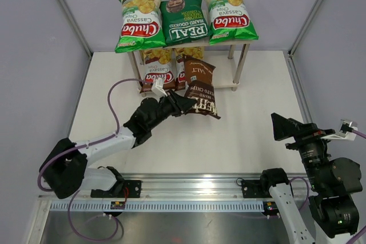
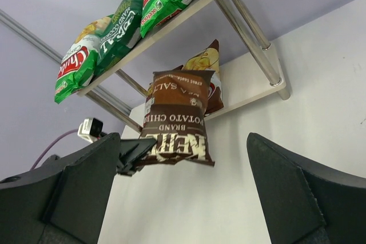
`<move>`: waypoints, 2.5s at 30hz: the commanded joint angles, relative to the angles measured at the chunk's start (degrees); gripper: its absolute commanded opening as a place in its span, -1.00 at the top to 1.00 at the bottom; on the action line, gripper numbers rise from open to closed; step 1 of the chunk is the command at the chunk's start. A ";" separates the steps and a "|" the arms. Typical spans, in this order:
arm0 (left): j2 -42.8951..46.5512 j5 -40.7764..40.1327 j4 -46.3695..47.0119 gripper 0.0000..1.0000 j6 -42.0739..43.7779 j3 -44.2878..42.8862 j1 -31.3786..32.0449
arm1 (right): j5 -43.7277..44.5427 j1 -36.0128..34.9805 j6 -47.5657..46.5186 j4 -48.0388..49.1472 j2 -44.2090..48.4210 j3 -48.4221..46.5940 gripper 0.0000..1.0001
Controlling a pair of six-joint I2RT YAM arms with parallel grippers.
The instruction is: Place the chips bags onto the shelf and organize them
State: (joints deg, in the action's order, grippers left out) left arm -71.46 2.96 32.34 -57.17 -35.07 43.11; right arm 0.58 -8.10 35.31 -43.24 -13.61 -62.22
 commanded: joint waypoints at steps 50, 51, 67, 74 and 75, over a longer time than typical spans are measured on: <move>-48.87 16.91 -8.32 -0.31 -3.58 -51.85 -10.51 | -7.96 0.10 2.40 2.38 3.67 -1.24 -0.99; -48.34 16.21 -12.35 -0.34 -0.96 -52.38 -10.33 | -7.96 0.10 2.40 2.37 3.76 -1.24 -0.99; -46.40 -2.68 -37.17 -0.43 19.28 -65.64 -7.35 | -9.19 0.10 2.83 2.46 4.55 0.16 -0.99; -47.98 -4.28 -35.95 -0.21 28.50 -70.48 -5.67 | -9.89 0.10 2.92 2.90 4.73 1.13 -0.99; -48.07 -4.89 -35.68 -0.17 29.30 -70.66 -5.15 | -9.90 0.10 2.84 2.82 4.73 1.22 -0.99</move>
State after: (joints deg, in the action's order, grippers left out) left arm -121.21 1.39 -5.93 -35.16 -101.62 36.84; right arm -7.64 -8.08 37.85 -42.70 -9.19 -61.25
